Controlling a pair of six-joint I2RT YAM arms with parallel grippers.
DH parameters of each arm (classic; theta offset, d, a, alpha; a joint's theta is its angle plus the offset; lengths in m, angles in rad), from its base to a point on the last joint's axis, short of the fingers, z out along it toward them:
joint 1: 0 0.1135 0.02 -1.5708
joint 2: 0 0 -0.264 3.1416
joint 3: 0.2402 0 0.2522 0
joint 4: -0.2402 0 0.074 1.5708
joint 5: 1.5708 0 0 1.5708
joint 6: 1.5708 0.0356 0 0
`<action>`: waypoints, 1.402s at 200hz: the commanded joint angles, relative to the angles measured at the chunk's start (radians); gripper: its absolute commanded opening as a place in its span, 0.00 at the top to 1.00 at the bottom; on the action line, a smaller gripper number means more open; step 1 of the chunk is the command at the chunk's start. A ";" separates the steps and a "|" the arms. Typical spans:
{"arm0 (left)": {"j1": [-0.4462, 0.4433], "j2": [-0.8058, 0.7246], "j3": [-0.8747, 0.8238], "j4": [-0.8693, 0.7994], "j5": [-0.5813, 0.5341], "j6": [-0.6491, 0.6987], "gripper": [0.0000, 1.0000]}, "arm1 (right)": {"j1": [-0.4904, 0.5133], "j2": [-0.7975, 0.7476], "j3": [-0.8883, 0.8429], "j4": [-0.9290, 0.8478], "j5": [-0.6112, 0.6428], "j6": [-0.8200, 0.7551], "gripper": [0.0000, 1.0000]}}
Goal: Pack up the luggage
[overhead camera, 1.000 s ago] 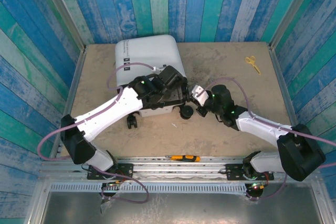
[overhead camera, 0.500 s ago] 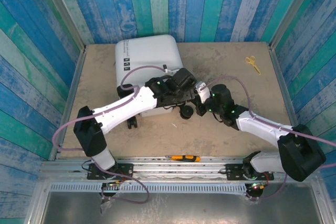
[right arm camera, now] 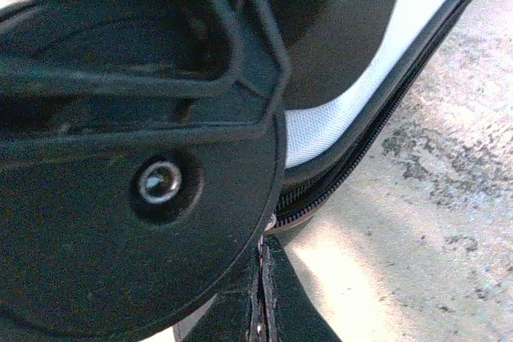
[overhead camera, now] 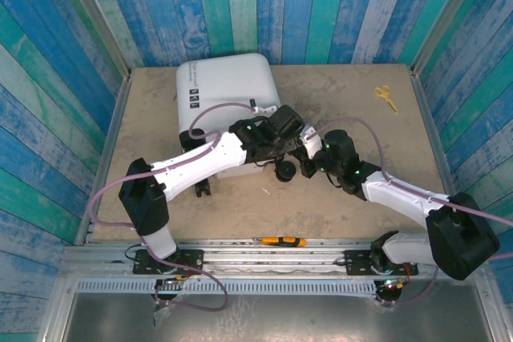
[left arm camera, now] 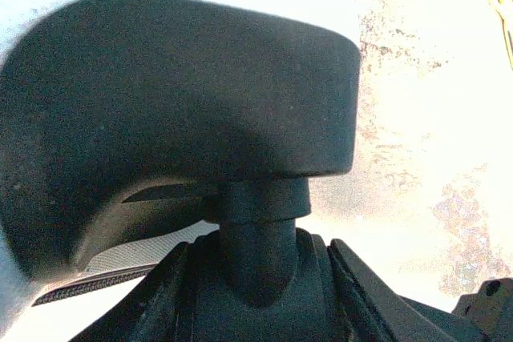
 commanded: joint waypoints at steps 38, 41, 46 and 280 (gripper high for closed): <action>0.008 0.064 -0.017 0.040 -0.015 0.108 0.82 | -0.014 -0.080 -0.047 0.088 -0.020 -0.264 1.00; 0.008 0.063 -0.017 0.035 -0.015 0.111 0.84 | -0.014 -0.082 -0.054 0.093 -0.024 -0.273 1.00; 0.008 0.059 -0.018 0.028 -0.014 0.116 0.89 | -0.014 -0.086 -0.062 0.100 -0.033 -0.285 1.00; 0.008 -0.738 -0.436 -0.210 -0.075 0.353 1.00 | 0.004 0.029 0.104 0.044 -0.086 -0.470 1.00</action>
